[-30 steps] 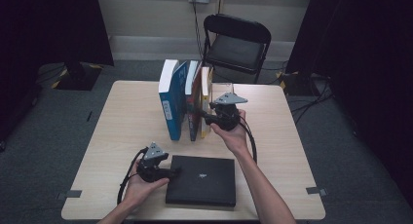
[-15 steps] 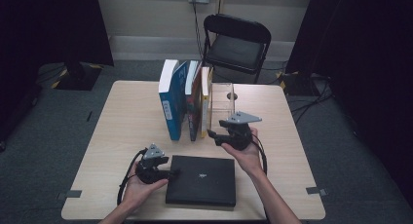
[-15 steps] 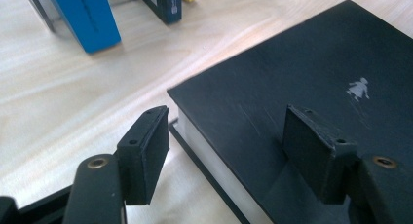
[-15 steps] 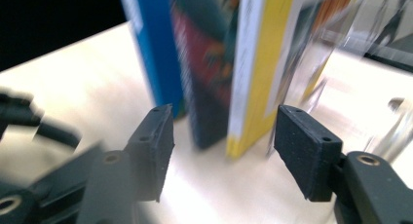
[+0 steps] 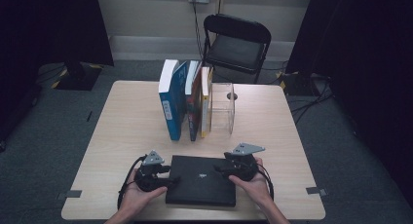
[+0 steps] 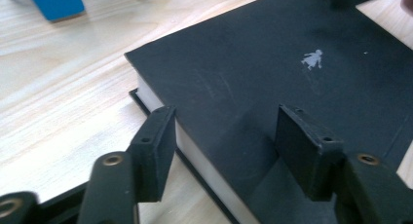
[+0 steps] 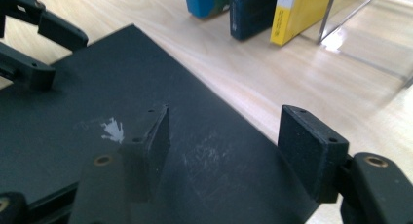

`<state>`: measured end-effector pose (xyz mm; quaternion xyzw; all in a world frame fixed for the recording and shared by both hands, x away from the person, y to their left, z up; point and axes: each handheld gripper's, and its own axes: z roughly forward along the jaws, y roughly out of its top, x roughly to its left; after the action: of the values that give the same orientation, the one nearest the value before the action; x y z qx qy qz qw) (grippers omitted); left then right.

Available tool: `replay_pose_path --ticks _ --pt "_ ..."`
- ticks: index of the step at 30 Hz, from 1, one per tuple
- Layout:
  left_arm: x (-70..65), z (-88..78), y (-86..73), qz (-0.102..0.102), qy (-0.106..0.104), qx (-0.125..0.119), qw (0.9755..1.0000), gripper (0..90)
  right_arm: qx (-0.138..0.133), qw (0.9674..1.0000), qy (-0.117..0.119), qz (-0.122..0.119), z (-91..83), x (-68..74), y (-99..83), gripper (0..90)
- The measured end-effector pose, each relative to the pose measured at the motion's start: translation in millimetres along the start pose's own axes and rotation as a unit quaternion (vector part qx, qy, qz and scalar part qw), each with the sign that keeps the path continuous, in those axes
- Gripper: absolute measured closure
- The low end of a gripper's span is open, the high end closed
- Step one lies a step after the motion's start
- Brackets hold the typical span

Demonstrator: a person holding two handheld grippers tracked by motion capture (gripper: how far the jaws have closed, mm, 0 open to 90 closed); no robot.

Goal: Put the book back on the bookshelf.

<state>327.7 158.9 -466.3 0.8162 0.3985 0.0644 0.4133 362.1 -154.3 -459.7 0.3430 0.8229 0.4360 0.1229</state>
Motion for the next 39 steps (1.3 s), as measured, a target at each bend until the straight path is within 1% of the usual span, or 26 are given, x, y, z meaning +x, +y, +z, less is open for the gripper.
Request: replay_pose_path --ticks 3,5,6,7,10,15,17,19,20,22,23,24,25,26,28,30,32,34,35,36,38,39 --pt "1.0 0.4 0.2 -0.003 -0.003 0.000 1.0000 39.7 0.004 1.0000 -0.001 0.000 5.3 -0.4 -2.8 33.2" --pt "1.0 1.2 0.7 -0.004 -0.001 -0.001 1.0000 40.0 0.002 1.0000 -0.003 -0.004 8.2 -0.3 -3.7 31.8" --pt "0.9 1.1 1.4 -0.003 -0.001 0.002 1.0000 40.1 0.005 1.0000 -0.004 -0.006 9.4 0.1 -3.7 31.5" --pt "0.7 1.2 1.7 -0.004 0.001 0.003 1.0000 40.2 0.009 0.9998 -0.009 -0.014 11.2 0.8 -4.6 31.1" --pt "1.4 1.6 2.8 -0.002 -0.001 0.005 1.0000 40.6 0.004 0.9999 -0.005 -0.011 11.7 -0.4 -6.5 31.1" --pt "2.7 1.1 3.2 0.000 -0.004 0.007 1.0000 41.5 0.000 0.9999 -0.006 -0.013 11.6 0.0 -7.5 31.1" --pt "4.1 2.6 4.5 0.009 -0.001 0.001 1.0000 41.7 -0.001 0.9998 -0.014 -0.015 10.7 2.2 -7.8 31.1" --pt "8.2 8.1 8.4 0.011 0.001 -0.002 0.9999 38.8 -0.003 0.9995 -0.026 -0.017 8.9 4.8 -8.4 29.5" --pt "9.3 10.7 10.5 0.007 0.001 -0.001 1.0000 35.5 -0.003 0.9995 -0.029 -0.016 6.0 5.7 -9.3 27.3" --pt "12.6 17.1 15.6 0.010 0.009 -0.007 0.9999 31.2 -0.002 0.9996 -0.029 0.000 -0.6 6.1 -10.9 22.8" --pt "14.5 20.0 19.2 0.013 0.011 -0.007 0.9998 30.3 -0.005 0.9996 -0.029 0.002 -3.7 6.4 -12.1 22.6" --pt "16.2 20.7 21.8 0.016 0.015 -0.004 0.9997 30.4 -0.008 0.9994 -0.032 0.004 -8.6 7.1 -14.1 21.7" --pt "17.4 21.6 23.8 0.015 0.018 -0.006 0.9997 32.7 -0.006 0.9994 -0.032 0.007 -12.2 7.6 -16.2 20.0" --pt "18.6 22.6 25.0 0.015 0.019 -0.007 0.9997 34.0 -0.003 0.9995 -0.029 0.013 -15.3 7.9 -18.9 18.9" --pt "21.3 25.8 27.6 0.017 0.021 -0.010 0.9996 32.9 0.004 0.9994 -0.025 0.025 -22.1 9.3 -26.5 17.9" --pt "24.4 29.5 29.2 0.015 0.016 -0.017 0.9996 32.6 0.012 0.9993 -0.022 0.029 -29.0 12.5 -34.9 17.5" --pt "27.0 32.1 32.5 0.015 0.010 -0.013 0.9997 32.5 0.016 0.9990 -0.023 0.035 -36.4 17.5 -43.0 15.8" --pt "28.0 35.3 37.7 0.024 0.011 -0.008 0.9996 32.8 0.018 0.9991 -0.016 0.035 -43.3 23.6 -50.8 15.8" --pt "28.2 36.5 39.5 0.026 0.011 -0.006 0.9996 33.3 0.018 0.9990 -0.012 0.039 -46.6 26.7 -54.1 15.8" --pt "28.2 38.6 41.1 0.026 0.010 -0.008 0.9996 33.9 0.018 0.9991 -0.011 0.037 -48.9 28.9 -56.0 15.8" --pt "28.4 43.1 43.4 0.017 0.005 -0.012 0.9998 34.8 0.019 0.9993 -0.006 0.032 -54.5 35.2 -60.8 15.7" --pt "28.5 45.0 44.4 0.015 0.000 -0.012 0.9998 35.3 0.022 0.9992 -0.005 0.034 -55.4 37.3 -62.7 15.7"
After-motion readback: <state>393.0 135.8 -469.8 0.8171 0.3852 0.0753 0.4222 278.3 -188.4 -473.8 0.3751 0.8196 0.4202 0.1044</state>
